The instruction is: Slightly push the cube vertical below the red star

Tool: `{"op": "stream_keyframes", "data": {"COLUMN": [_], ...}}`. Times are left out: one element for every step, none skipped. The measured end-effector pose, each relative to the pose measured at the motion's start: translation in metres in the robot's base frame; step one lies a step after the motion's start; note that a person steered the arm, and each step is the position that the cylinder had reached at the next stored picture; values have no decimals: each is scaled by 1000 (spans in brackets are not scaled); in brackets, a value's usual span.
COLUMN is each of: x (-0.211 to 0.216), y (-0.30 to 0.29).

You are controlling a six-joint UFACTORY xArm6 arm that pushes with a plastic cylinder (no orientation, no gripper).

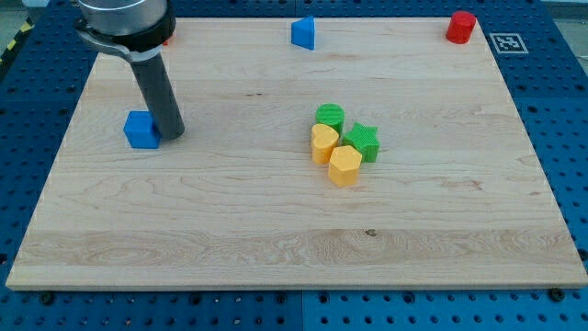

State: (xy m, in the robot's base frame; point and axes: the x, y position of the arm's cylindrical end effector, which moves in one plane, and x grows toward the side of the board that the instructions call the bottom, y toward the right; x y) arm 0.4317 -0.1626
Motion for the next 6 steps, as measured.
{"op": "stream_keyframes", "data": {"x": [26, 40, 29, 29, 32, 32], "y": [3, -8, -19, -13, 12, 17]}}
